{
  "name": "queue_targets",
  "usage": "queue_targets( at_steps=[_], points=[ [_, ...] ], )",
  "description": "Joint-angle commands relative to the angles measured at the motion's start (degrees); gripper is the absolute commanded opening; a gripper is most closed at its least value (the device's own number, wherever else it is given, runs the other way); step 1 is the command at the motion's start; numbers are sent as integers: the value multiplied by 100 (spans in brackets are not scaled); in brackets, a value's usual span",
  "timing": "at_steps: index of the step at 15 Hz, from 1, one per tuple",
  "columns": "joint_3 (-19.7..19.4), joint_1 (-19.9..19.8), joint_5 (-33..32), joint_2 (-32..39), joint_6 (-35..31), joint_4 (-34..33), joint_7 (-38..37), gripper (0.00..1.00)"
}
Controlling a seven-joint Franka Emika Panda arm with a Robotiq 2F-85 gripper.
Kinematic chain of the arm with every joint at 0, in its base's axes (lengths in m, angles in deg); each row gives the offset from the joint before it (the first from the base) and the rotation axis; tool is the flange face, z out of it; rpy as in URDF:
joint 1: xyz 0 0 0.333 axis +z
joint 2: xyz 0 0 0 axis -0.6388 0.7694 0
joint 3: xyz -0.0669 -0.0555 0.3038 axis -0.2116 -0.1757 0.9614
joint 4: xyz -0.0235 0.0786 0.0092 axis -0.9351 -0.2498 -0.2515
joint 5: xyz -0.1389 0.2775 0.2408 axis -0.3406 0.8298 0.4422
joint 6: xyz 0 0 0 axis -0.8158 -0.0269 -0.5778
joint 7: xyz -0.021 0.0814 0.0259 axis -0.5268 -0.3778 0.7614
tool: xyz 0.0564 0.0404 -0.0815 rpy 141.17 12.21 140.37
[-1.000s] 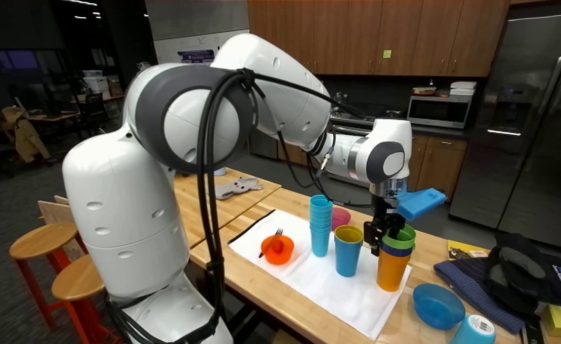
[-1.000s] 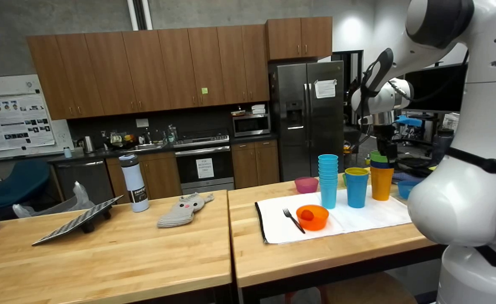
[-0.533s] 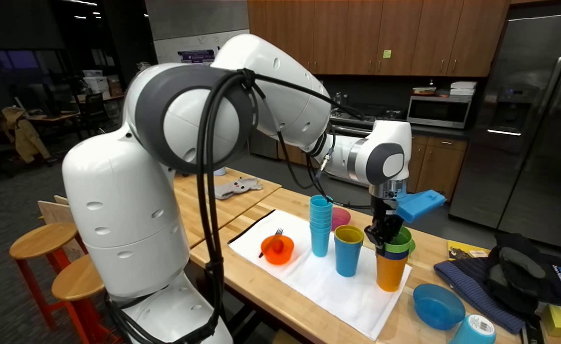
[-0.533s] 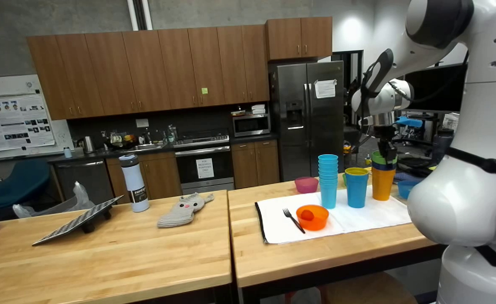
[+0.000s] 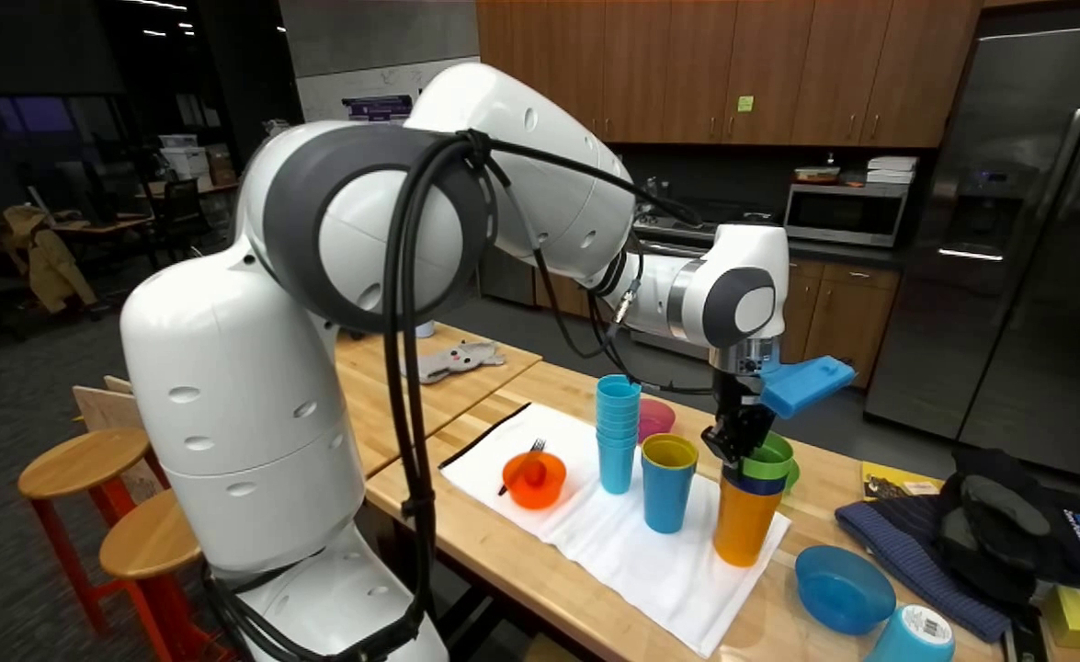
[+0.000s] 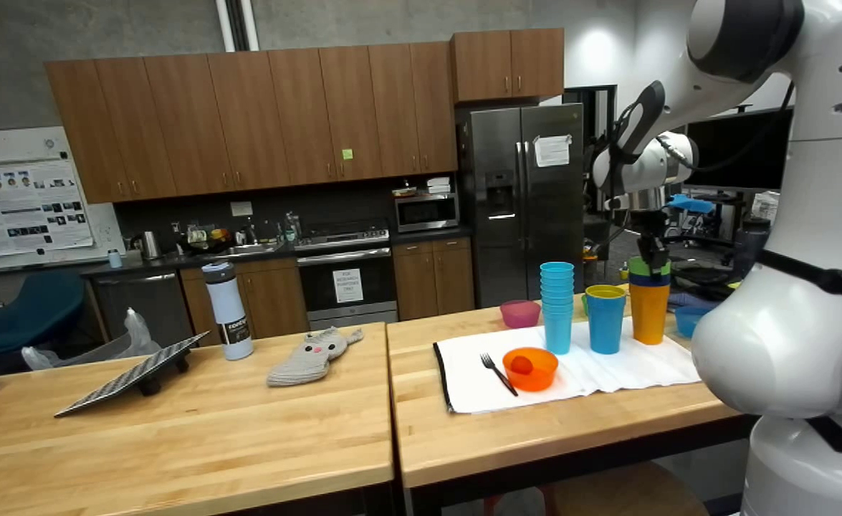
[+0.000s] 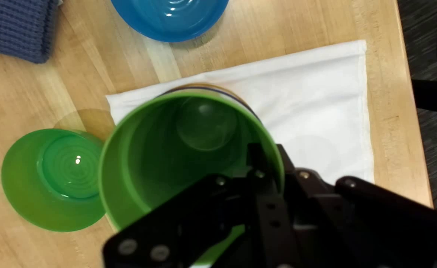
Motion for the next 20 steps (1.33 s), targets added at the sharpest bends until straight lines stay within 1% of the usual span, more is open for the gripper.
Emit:
queue_targets(
  at_steps=[1,5,6,7,8,10,11,15,16,17,18,20],
  points=[
    [61,-22,-15,80,145,-176,-120,2],
    [65,-32,-3,51,156,-130,-189,3],
    [57,-40,-14,52,168,-150,-227,33],
    [57,-41,-32,48,179,-160,-291,34],
    [59,-37,1,46,77,-76,-146,14],
    [60,-37,1,47,86,-76,-188,26],
    [59,-37,1,47,88,-76,-197,33],
    [60,-37,1,47,90,-77,-221,34],
    [60,-37,-50,22,36,-51,-267,59],
    [59,-38,46,-4,34,-32,-183,60],
    [56,-42,104,-27,44,-23,-110,63],
    [52,-47,131,-62,51,-2,-69,75]
  ],
)
